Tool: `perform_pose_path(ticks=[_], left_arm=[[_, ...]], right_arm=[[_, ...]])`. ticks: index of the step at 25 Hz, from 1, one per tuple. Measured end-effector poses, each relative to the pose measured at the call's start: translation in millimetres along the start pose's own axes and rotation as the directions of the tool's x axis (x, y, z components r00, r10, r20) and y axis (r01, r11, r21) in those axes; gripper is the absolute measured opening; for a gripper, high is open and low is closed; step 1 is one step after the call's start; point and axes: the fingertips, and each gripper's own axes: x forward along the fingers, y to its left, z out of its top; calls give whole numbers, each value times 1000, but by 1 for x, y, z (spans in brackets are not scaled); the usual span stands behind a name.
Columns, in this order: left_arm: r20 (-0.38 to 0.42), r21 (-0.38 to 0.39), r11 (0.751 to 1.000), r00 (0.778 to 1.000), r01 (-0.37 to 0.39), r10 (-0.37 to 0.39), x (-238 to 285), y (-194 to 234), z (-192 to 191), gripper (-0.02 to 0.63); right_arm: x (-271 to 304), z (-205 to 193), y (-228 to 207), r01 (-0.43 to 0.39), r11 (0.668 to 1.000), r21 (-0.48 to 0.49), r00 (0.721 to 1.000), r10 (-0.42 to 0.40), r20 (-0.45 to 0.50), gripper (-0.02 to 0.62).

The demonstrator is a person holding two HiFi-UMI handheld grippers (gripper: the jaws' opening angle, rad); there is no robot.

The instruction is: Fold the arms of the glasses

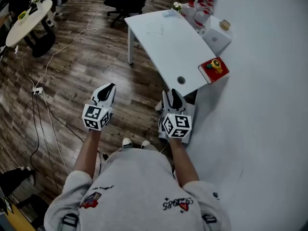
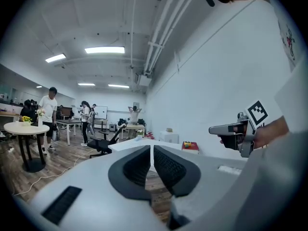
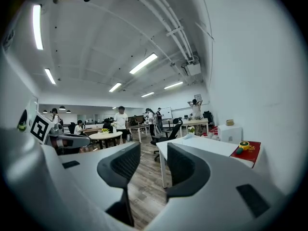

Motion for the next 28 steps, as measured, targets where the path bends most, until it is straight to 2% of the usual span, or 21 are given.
perform_pose_path(ticks=[3, 6, 8, 14, 19, 24, 28], left_arm=[[5, -8, 1000, 1000, -3, 3, 0, 6, -2, 33], [7, -25, 999, 1000, -21, 21, 0, 16, -6, 208], [11, -54, 998, 1000, -22, 22, -1, 22, -9, 264], [-24, -83, 996, 1000, -18, 17, -1, 41, -26, 275], [-35, -117, 993, 999, 10, -14, 13, 49, -34, 275], [-74, -115, 993, 997, 22, -30, 47, 64, -37, 273], [-94, -102, 994, 995, 31, -41, 93, 79, -30, 273]], right_arm=[[6, 0, -3, 21, 1000, 0, 1000, -21, 14, 241], [12, -1, -1, 34, 999, 6, 999, -34, 17, 295], [16, -3, 2, 34, 999, 14, 999, -34, 13, 304], [26, -14, 16, 34, 998, 46, 999, -35, 7, 305], [36, -26, 8, 60, 996, 64, 998, -59, -26, 301], [69, -25, -12, 83, 993, 89, 996, -81, -32, 291], [117, -22, -35, 79, 991, 110, 996, -75, -40, 291]])
